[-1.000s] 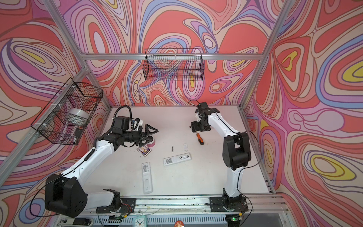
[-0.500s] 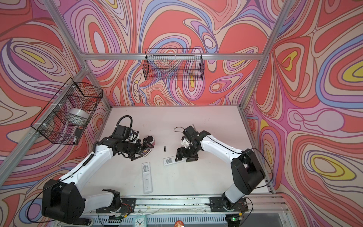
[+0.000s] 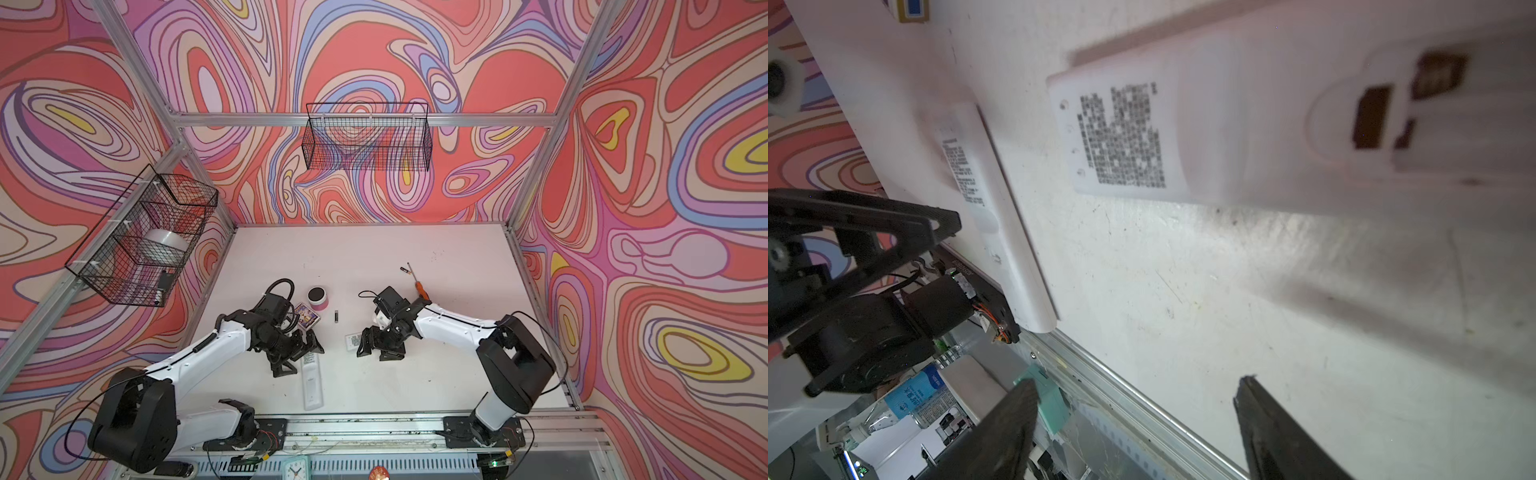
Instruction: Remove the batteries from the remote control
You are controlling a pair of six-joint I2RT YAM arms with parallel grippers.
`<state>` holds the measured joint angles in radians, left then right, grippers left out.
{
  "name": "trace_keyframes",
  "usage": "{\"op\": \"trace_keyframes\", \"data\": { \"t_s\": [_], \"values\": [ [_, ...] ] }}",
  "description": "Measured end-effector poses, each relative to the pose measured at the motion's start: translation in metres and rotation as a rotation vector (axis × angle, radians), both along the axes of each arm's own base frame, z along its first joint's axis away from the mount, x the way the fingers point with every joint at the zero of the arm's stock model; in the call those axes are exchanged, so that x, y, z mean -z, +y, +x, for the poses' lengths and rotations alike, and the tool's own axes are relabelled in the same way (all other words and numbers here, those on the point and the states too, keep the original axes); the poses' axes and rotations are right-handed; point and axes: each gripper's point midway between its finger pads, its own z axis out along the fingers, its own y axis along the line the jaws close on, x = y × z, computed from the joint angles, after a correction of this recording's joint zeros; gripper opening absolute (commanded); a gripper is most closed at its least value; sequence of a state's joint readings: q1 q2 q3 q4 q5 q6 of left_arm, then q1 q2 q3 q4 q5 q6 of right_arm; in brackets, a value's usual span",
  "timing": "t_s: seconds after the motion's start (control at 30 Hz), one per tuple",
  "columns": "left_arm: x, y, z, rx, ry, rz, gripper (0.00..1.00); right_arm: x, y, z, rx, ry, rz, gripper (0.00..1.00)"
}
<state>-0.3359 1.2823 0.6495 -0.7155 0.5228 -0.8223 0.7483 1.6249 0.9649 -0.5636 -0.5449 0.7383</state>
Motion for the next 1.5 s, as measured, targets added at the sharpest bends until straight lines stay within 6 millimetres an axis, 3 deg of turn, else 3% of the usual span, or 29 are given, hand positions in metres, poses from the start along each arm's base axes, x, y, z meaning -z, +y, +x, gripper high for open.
{"op": "trace_keyframes", "data": {
  "t_s": [0.13, 0.4, 0.47, 0.6, 0.63, 1.07, 1.37, 1.5],
  "values": [
    [0.014, -0.004, -0.014, 0.006, 0.054, -0.009, 1.00, 0.008, 0.001, 0.002, 0.000, 0.000, -0.016, 0.78],
    [0.014, -0.011, -0.012, 0.032, 0.041, -0.029, 0.99, 0.007, 0.008, 0.015, 0.009, -0.034, -0.015, 0.78],
    [0.015, -0.012, -0.013, 0.051, 0.037, -0.016, 0.91, 0.005, 0.010, 0.017, 0.011, -0.044, -0.012, 0.78],
    [0.020, -0.009, -0.015, 0.080, 0.038, 0.020, 0.62, 0.005, 0.010, 0.020, 0.015, -0.054, -0.014, 0.79],
    [0.021, -0.008, -0.016, 0.089, 0.041, 0.032, 0.58, 0.005, 0.010, 0.020, 0.017, -0.054, -0.014, 0.78],
    [0.030, -0.009, -0.020, 0.311, 0.022, 0.228, 0.58, 0.000, 0.015, 0.025, 0.017, -0.072, 0.004, 0.79],
    [0.031, -0.009, -0.021, 0.346, 0.049, 0.265, 0.32, -0.004, 0.018, 0.029, 0.011, -0.085, 0.013, 0.79],
    [0.028, -0.009, -0.019, 0.373, 0.042, 0.277, 0.30, -0.005, 0.019, 0.029, 0.008, -0.089, 0.015, 0.78]
  ]
}}
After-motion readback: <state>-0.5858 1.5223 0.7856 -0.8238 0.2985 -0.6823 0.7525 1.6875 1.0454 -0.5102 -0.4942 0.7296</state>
